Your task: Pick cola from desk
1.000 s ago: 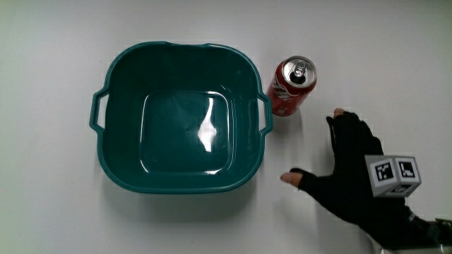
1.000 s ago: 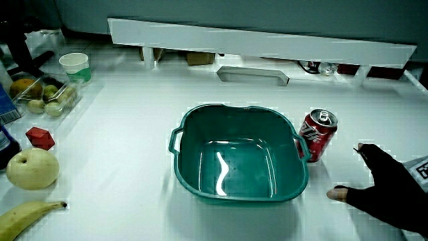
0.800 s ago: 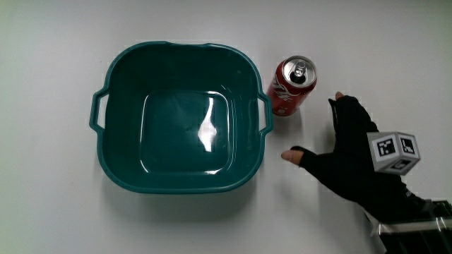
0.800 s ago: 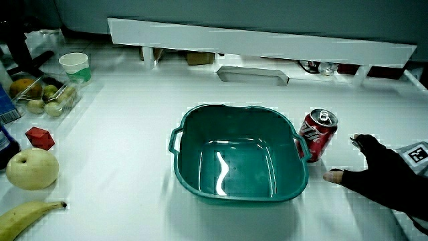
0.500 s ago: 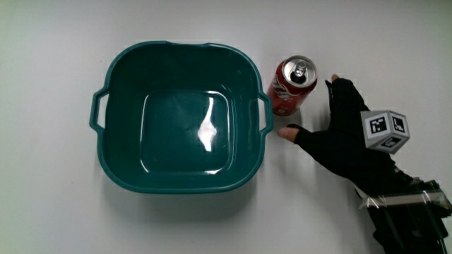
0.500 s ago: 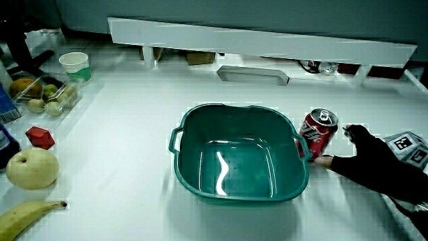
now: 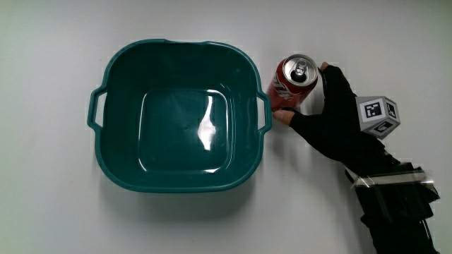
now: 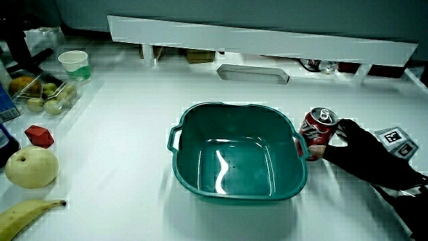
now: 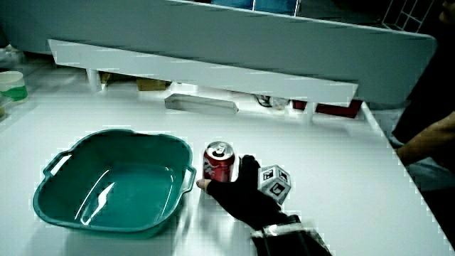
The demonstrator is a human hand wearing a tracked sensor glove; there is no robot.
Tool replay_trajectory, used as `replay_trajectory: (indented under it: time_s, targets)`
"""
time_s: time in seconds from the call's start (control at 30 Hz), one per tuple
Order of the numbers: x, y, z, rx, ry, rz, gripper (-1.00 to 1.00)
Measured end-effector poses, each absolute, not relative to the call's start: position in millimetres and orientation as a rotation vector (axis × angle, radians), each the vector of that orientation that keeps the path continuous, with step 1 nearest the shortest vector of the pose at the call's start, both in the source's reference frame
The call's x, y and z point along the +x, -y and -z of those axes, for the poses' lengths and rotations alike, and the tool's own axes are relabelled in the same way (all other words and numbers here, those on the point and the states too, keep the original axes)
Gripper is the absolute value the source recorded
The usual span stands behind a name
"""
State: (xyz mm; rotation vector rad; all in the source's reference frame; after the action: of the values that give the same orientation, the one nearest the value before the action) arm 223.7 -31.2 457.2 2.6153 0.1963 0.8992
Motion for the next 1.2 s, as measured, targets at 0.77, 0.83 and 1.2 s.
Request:
replay_trajectory:
  time_s: [0.77, 0.83, 1.2]
  targets:
    - [222, 33, -451, 2.757, -0.253, -0.920, 1.00]
    - [225, 34, -448, 2.774, -0.243, -0.879, 1.00]
    - [232, 51, -408, 2.949, -0.132, -0.740, 1.00]
